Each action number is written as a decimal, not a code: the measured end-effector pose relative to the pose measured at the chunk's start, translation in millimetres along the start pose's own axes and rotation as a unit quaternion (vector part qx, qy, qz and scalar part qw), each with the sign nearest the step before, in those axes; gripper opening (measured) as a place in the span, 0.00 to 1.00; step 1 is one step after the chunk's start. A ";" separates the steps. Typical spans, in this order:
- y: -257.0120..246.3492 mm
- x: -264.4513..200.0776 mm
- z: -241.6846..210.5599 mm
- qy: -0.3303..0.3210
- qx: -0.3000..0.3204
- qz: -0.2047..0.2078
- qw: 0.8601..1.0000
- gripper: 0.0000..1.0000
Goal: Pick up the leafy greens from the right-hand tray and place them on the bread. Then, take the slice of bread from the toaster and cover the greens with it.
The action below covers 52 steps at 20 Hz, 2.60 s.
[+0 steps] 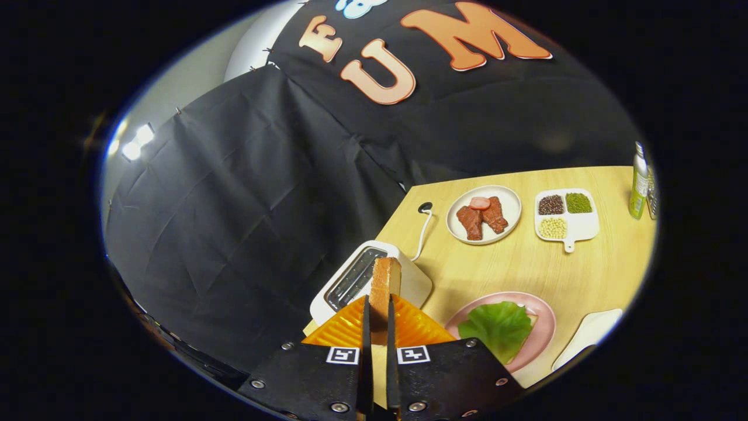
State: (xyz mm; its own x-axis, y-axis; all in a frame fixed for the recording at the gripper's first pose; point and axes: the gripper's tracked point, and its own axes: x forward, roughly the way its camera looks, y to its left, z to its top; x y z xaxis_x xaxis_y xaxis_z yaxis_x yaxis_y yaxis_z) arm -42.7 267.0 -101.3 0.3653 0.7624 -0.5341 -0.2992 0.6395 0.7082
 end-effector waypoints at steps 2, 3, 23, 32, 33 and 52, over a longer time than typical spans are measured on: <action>-15.7 -3.0 -10.8 0.003 0.011 -0.004 1.000 0.09; -26.1 -0.9 -16.8 0.003 0.012 -0.012 1.000 0.09; -152.2 -8.5 -102.4 0.026 0.148 -0.086 0.985 0.09; -179.8 -12.7 -111.3 0.016 0.121 -0.129 0.984 0.23; -183.8 -13.7 -109.8 0.011 0.116 -0.137 0.984 0.25; -183.8 -149.6 50.4 -0.291 -0.152 -0.305 0.894 0.98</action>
State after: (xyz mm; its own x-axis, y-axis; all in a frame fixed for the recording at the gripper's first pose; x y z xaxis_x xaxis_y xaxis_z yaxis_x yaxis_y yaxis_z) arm 2.1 30.4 -128.3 0.9128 0.1379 -0.3844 -0.0808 0.9837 0.1609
